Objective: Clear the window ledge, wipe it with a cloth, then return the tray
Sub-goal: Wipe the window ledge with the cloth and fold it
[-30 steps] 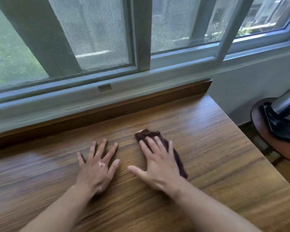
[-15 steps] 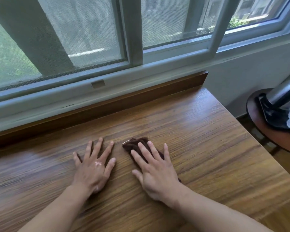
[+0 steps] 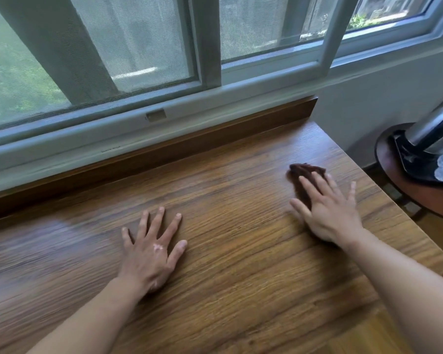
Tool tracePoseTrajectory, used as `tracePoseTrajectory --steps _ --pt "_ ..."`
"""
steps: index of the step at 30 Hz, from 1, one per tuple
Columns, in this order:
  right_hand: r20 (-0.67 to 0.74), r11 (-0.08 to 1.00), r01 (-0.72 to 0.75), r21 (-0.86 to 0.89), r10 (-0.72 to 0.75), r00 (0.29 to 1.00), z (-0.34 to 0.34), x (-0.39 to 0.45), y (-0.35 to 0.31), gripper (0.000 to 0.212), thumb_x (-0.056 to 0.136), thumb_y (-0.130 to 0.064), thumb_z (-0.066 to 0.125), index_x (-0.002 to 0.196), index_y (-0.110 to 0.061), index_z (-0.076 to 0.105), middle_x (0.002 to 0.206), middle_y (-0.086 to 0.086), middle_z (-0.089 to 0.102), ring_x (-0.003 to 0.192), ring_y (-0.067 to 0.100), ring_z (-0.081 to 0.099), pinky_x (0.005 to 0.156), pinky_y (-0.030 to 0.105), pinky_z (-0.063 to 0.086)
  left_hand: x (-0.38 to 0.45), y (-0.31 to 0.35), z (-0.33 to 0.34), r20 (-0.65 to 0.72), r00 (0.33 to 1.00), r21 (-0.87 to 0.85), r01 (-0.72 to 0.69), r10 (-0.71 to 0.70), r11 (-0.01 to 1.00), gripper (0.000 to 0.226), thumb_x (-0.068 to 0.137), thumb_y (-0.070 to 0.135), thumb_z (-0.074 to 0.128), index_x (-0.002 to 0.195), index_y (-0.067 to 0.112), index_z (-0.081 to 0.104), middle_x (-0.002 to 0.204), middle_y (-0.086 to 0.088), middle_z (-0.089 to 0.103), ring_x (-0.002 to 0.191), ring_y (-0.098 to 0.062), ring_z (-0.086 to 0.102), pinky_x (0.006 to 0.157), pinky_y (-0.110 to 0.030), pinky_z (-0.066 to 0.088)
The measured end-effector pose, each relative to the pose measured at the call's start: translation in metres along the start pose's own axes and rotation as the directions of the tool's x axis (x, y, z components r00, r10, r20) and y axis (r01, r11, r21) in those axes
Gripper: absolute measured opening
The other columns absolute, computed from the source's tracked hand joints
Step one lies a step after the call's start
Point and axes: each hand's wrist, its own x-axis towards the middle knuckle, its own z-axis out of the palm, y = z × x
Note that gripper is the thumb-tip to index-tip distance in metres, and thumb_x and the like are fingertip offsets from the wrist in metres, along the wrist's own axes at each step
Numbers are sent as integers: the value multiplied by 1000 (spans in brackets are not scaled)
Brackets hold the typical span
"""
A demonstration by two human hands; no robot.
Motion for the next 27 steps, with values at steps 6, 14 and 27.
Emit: tracePoseTrajectory --steps 6,14,27 --pt "9 975 19 222 -22 1000 5 -15 -16 91 85 -84 17 159 -32 22 167 0 16 154 23 8 124 53 4 -13 -6 5 8 1000 10 -14 14 1000 72 82 79 -13 149 55 -24 160 8 -34 152 -25 -28 120 -65 -6" --pt "55 936 258 238 -278 959 12 -95 -118 87 85 -79 22 160 -34 20 168 -2 14 155 22 4 125 49 -1 -24 -5 7 35 997 -16 -68 68 998 64 89 74 -5 149 56 -23 163 7 -32 150 -26 -31 120 -65 -10" --pt "-80 889 445 106 -438 895 49 -182 -185 55 99 -59 37 149 -35 42 157 -4 39 148 25 32 115 66 11 -36 2 16 8 996 0 -84 84 996 72 80 74 -17 150 57 -17 165 8 -28 151 -25 -30 119 -66 -10"
